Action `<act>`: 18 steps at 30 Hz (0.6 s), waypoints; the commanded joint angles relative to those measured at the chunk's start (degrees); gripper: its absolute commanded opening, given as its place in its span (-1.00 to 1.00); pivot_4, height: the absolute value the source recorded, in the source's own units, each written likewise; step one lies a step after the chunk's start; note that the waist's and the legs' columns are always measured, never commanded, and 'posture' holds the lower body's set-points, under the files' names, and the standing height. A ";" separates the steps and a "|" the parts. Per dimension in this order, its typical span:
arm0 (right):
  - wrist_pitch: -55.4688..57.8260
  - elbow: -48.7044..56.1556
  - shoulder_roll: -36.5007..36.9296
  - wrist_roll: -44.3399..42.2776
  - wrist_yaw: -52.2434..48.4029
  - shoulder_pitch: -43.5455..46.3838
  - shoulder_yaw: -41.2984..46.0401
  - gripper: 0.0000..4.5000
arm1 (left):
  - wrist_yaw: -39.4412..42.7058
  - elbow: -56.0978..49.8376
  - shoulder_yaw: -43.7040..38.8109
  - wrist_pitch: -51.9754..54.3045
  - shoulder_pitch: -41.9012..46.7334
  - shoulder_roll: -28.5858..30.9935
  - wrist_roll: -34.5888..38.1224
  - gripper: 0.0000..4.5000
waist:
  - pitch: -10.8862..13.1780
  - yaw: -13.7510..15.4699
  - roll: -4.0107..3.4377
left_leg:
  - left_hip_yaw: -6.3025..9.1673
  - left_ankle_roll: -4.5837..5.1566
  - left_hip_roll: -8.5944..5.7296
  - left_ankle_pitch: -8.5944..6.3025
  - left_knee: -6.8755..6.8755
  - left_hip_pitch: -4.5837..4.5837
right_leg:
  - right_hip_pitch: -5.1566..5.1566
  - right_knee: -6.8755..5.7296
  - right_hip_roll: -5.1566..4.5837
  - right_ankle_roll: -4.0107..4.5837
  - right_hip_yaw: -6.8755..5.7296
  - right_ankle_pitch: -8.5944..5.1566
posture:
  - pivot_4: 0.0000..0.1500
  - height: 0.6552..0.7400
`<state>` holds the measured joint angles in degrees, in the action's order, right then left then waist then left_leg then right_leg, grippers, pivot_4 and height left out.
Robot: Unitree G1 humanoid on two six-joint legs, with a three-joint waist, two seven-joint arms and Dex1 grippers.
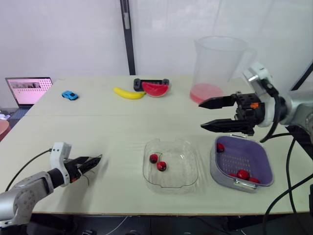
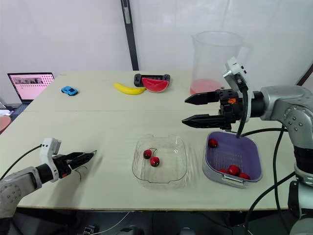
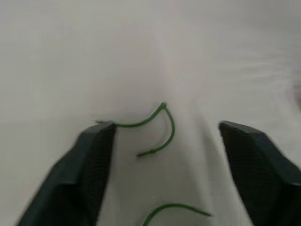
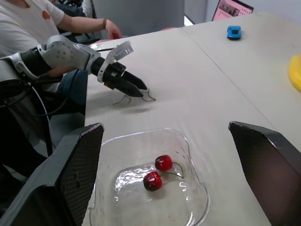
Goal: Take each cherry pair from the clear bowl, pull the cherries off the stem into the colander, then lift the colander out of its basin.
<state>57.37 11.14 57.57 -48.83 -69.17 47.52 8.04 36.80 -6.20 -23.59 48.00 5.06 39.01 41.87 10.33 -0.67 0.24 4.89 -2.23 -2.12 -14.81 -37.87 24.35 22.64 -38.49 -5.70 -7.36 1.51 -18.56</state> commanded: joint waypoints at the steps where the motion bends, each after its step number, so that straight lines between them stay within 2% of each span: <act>1: 1.70 2.19 2.34 -2.28 0.27 -0.53 2.72 1.00 | 1.30 -0.93 -4.11 -1.17 1.95 1.31 2.27 0.99 | 0.00 0.06 0.00 | 0.00 0.00 0.00 0.00 0.00 0.00 | 0.00 0.00 0.00 0.00 0.00 0.00 | 1.00 1.00; 6: 3.78 3.95 5.11 -3.43 2.06 -3.47 5.20 1.00 | 5.25 -4.59 -2.65 -0.83 7.68 3.39 5.32 0.99 | 0.00 0.22 0.00 | -0.01 0.00 -0.03 0.00 -0.01 0.01 | -0.03 0.01 -0.05 0.00 -0.02 0.00 | 1.00 1.00; 10: 6.96 7.53 8.78 -4.68 4.11 -9.45 8.94 1.00 | 15.10 -7.64 1.80 1.92 17.38 7.24 11.61 0.99 | 0.01 0.52 0.03 | -0.01 0.00 -0.04 0.00 -0.02 0.04 | -0.05 0.04 -0.04 0.00 -0.05 0.00 | 1.00 1.00; 13: 10.41 11.11 9.83 -7.70 7.33 -14.01 14.50 1.00 | 21.20 -6.80 9.09 2.48 24.28 10.52 9.77 0.99 | -0.02 0.07 -0.03 | -0.05 0.00 -0.05 0.00 -0.03 0.01 | -0.06 0.03 -0.03 0.00 -0.03 0.00 | 1.00 1.00; 16: 16.07 13.49 9.81 -10.66 10.39 -21.04 23.34 1.00 | 25.67 -5.88 15.67 1.20 30.53 10.30 7.68 0.99 | -0.03 -0.13 -0.05 | -0.07 0.03 -0.09 -0.01 0.02 -0.04 | -0.10 0.02 0.04 -0.01 -0.02 0.00 | 1.00 1.00; 18: 17.57 15.43 10.21 -8.85 11.38 -27.83 28.61 1.00 | 28.05 -4.35 18.32 -0.18 34.34 9.18 6.52 0.99 | -0.01 -0.05 -0.01 | -0.07 0.04 -0.09 -0.02 0.00 -0.02 | -0.12 0.02 0.14 0.00 -0.05 0.00 | 1.00 1.00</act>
<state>73.50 24.38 66.71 -58.06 -58.81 22.07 31.25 62.43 -11.04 -5.87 49.71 36.71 47.97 49.24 10.32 -0.72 0.23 4.81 -2.19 -2.21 -14.82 -37.89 24.33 22.51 -38.47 -5.55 -7.37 1.45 -18.57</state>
